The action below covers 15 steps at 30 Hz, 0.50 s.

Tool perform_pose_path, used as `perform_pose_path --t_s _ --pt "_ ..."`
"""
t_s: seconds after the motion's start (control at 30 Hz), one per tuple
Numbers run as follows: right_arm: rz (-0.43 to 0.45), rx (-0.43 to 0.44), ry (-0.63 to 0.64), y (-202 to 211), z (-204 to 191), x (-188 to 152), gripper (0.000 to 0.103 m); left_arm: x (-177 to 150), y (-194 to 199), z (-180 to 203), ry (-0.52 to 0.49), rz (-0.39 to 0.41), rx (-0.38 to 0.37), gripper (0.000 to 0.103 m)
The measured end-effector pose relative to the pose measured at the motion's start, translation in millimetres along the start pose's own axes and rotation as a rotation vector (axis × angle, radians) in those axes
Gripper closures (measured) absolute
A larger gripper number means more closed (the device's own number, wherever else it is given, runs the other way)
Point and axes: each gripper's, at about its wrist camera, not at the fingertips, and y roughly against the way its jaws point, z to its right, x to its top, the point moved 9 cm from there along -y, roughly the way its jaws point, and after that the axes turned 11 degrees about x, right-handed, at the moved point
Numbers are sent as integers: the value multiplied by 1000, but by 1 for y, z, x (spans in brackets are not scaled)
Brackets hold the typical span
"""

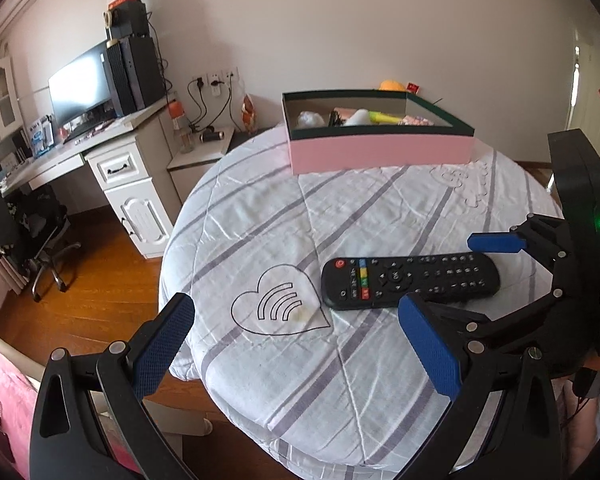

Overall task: Organize rigid objects
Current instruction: 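Grasp the black TV remote lengthwise with the right gripper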

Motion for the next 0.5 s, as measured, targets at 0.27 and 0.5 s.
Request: perform_pose_path --t_s 0.27,0.5 --pt "34 31 -54 9 6 -4 38 -4 -11 0 3 -37 10 0" --pt "46 -11 -171 30 28 -23 50 -4 -18 7 -3 -54 0 0"
